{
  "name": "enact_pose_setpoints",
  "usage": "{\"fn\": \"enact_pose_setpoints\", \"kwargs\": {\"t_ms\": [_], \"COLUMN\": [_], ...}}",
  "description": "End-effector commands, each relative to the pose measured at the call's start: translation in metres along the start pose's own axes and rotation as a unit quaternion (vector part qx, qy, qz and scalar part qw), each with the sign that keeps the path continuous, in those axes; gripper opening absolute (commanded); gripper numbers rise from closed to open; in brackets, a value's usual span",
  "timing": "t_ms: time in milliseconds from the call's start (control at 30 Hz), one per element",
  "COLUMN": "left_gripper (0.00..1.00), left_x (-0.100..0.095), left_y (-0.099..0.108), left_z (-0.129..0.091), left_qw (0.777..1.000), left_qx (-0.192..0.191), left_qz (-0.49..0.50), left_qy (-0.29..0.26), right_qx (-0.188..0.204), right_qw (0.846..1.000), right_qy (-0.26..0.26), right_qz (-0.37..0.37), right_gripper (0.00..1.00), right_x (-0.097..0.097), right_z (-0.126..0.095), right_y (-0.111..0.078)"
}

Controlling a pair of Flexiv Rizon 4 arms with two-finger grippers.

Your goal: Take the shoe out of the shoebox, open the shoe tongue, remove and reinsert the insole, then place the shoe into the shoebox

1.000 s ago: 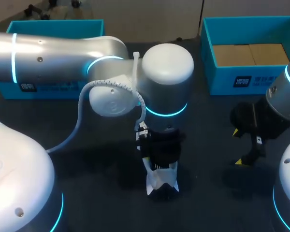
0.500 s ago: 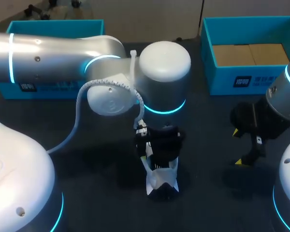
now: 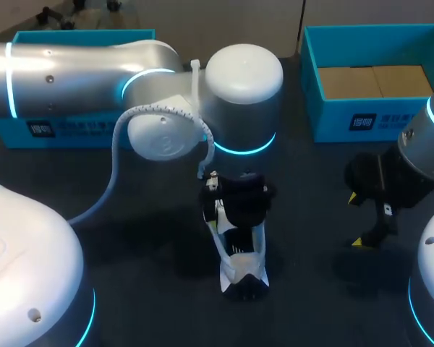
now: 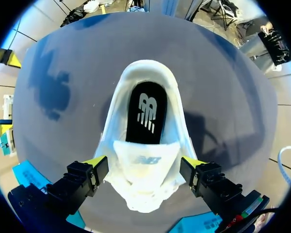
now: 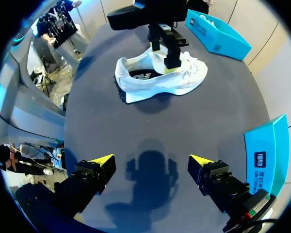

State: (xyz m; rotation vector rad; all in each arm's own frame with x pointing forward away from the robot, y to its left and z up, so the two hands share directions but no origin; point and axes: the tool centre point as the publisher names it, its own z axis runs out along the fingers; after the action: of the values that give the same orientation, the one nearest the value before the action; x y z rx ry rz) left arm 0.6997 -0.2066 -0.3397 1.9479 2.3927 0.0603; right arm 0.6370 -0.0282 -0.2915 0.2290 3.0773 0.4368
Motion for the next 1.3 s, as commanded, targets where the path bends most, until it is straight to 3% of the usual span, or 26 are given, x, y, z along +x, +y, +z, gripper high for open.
{"fn": "enact_pose_setpoints", "kwargs": {"t_ms": [33, 800, 833, 867, 1167, 1233, 1300], "left_gripper": [1.0, 1.0, 1.0, 1.0, 1.0, 0.96, 0.84], "left_x": [0.002, 0.002, 0.005, 0.007, 0.007, 0.008, 0.008], "left_y": [0.007, 0.011, 0.029, 0.037, 0.037, 0.036, 0.035], "left_z": [-0.009, -0.013, -0.041, -0.053, -0.06, -0.061, -0.062], "left_qw": [1.0, 1.0, 0.999, 0.999, 1.0, 1.0, 1.0], "left_qx": [-0.002, -0.002, -0.021, -0.009, -0.004, -0.002, 0.002], "left_qz": [-0.007, -0.009, -0.021, -0.019, -0.016, -0.015, -0.014], "left_qy": [-0.005, -0.008, -0.022, -0.026, -0.027, -0.024, -0.024], "right_qx": [0.001, 0.001, 0.001, 0.001, 0.001, 0.001, 0.001], "right_qw": [1.0, 1.0, 1.0, 1.0, 1.0, 1.0, 1.0], "right_qy": [-0.001, -0.001, -0.001, -0.001, -0.001, -0.001, -0.001], "right_qz": [0.0, 0.0, 0.0, 0.0, 0.0, 0.0, 0.0], "right_gripper": [1.0, 1.0, 1.0, 1.0, 1.0, 1.0, 1.0], "right_x": [0.001, 0.001, 0.001, 0.001, 0.001, 0.001, 0.001], "right_z": [0.001, 0.001, 0.001, 0.001, 0.001, 0.001, 0.001], "right_y": [0.0, 0.0, 0.0, 0.0, 0.0, 0.0, 0.0]}}
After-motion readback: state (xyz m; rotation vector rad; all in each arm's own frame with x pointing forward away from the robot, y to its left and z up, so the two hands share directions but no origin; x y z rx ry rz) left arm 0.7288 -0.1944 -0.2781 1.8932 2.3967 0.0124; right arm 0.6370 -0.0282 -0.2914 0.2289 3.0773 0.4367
